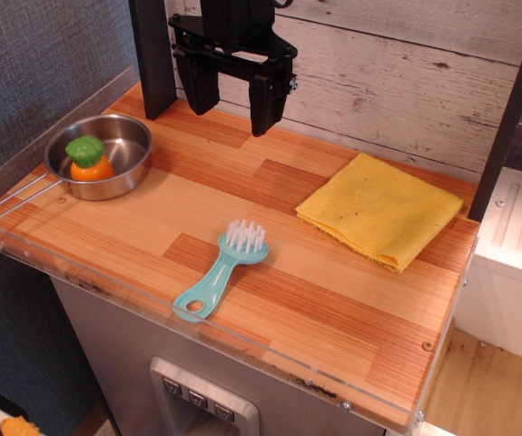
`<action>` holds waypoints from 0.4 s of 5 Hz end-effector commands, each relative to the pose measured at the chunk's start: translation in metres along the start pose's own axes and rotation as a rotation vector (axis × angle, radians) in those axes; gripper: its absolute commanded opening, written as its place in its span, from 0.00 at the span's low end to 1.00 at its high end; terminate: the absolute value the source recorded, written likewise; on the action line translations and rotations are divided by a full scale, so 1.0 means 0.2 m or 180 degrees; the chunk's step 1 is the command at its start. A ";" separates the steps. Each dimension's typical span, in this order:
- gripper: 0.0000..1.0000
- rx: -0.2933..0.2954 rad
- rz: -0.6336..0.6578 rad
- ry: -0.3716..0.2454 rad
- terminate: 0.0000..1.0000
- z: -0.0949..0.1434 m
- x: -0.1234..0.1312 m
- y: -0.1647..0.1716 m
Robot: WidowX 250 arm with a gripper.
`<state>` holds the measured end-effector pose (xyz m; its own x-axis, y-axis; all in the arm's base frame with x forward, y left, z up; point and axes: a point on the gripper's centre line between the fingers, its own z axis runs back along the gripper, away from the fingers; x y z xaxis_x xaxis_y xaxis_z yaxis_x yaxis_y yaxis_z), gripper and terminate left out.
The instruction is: Put the brush on the yellow cloth.
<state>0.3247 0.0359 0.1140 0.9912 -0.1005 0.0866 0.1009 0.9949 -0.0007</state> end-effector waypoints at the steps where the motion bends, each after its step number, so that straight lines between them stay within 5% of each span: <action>1: 1.00 0.0000 0.0000 0.0000 0.00 0.00 0.00 0.00; 2: 1.00 -0.0127 0.0025 0.0039 0.00 -0.05 -0.19 -0.04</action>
<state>0.2807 0.0279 0.0844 0.9952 -0.0959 0.0200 0.0968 0.9938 -0.0551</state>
